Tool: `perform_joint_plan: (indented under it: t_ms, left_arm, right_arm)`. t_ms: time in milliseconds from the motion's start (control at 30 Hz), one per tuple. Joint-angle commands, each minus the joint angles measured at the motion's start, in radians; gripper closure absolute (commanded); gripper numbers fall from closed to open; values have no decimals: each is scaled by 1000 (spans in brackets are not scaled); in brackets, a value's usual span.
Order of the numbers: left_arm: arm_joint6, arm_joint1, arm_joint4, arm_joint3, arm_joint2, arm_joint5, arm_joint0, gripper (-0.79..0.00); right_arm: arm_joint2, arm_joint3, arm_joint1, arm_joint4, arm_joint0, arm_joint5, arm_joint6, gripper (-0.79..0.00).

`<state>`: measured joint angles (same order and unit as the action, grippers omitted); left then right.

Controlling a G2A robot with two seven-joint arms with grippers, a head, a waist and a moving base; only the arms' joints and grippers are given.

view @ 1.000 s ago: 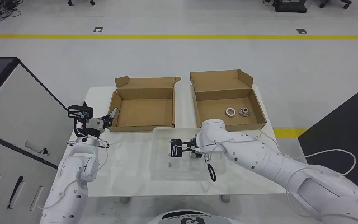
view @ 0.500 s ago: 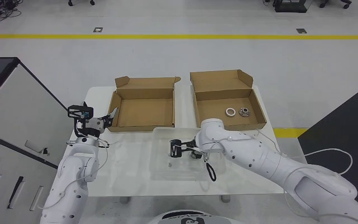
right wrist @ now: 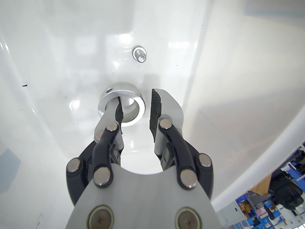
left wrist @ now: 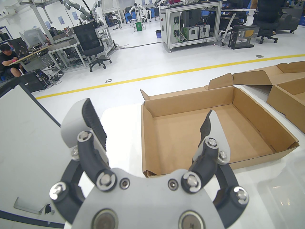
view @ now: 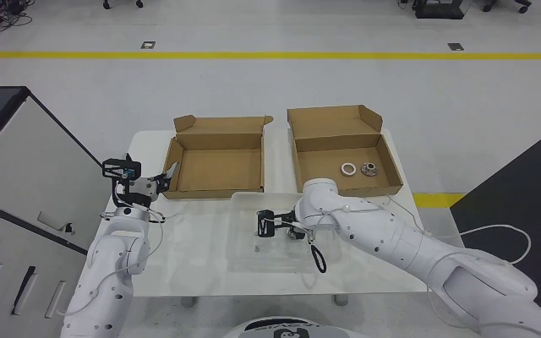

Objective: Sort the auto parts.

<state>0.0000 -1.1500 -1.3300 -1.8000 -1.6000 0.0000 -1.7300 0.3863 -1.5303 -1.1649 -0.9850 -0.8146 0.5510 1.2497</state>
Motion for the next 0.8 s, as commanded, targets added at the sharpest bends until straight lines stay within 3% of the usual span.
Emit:
perform_joint_plan:
  t_ms: [0, 100, 167, 533, 767]
  left_arm:
    - [0, 0, 0, 0, 0, 0, 0, -785]
    - [0, 0, 0, 0, 0, 0, 0, -785]
    - [0, 0, 0, 0, 0, 0, 0, -785]
    - [0, 0, 0, 0, 0, 0, 0, -785]
    - [0, 0, 0, 0, 0, 0, 0, -785]
  right_arm:
    - [-2, 6, -3, 5, 0, 4, 2, -231]
    - [-4, 13, -8, 12, 3, 8, 9, -135]
    - [-5, 16, -10, 14, 5, 6, 13, 0]
    - [20, -45, -3, -7, -3, -34, 53, 0]
    - [75, -163, 31, -11, -26, -85, 105, 0]
